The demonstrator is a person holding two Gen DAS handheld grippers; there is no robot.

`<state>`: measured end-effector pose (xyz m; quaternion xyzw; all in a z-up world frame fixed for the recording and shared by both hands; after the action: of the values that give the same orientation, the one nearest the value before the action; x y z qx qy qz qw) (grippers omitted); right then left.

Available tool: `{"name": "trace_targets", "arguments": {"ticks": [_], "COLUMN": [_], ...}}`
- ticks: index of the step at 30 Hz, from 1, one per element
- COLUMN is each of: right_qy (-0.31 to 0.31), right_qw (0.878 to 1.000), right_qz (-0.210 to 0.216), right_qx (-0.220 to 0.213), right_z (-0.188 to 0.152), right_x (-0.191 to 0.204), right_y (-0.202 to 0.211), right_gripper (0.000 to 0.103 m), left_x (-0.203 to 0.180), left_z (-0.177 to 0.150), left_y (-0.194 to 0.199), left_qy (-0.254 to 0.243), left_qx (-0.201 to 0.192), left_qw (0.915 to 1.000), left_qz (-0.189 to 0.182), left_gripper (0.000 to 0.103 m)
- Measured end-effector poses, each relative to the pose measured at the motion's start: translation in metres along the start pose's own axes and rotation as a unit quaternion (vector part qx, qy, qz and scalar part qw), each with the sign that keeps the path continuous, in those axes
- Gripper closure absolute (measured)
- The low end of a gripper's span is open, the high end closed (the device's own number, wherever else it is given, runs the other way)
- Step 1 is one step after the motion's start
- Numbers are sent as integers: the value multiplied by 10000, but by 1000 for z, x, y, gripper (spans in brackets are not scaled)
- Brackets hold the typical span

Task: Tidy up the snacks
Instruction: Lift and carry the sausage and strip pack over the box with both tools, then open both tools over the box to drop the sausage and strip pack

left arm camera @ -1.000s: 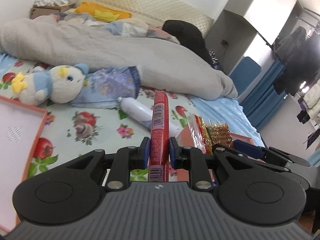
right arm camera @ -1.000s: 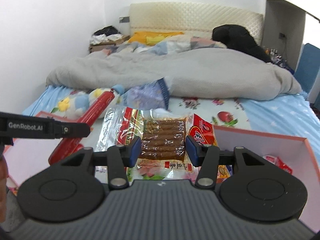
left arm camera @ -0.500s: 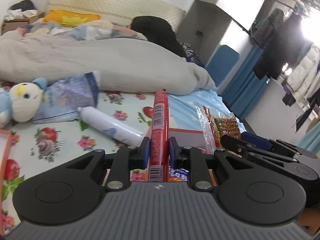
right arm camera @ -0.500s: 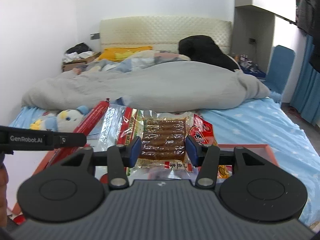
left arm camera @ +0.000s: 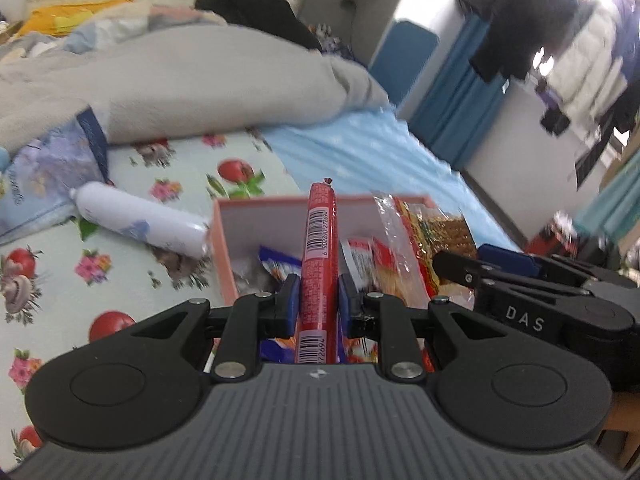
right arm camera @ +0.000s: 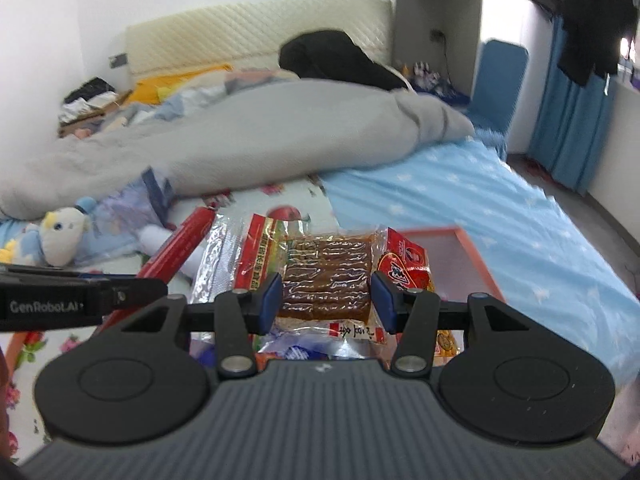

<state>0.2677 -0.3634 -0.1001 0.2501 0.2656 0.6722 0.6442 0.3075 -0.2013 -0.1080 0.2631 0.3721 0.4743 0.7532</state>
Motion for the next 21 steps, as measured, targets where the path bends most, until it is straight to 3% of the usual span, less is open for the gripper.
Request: {"name": "trace_targets", "arguments": {"ticks": [9,21], "right_qy": [-282,-539], "right_qw": [9980,9932], "right_qz": [-29,1], "right_qx": [565,1034], "right_z": [-35,-61], "right_x": [-19,-33], "right_y": [-23,-43], "right_gripper": [51,51], "left_x": [-9,-12], "left_z": [-21,-32], "left_y": [-45,-60], "left_qy": [-92,-109], "left_qx": [695,990], "left_qw": [9975,9950], "left_qz": [-5,7], "left_gripper": [79,79]}}
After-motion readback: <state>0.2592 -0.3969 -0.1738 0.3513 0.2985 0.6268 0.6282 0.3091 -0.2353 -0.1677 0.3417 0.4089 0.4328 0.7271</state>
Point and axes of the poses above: each gripper's, at about its wrist camera, not at the fingertips, and y roughly against the way its jaws point, x to its left, z to its top, the point moved 3 cm from there along -y, roughly the way its jaws point, and after that the axes turned 8 degrees about x, right-handed, at the moved point
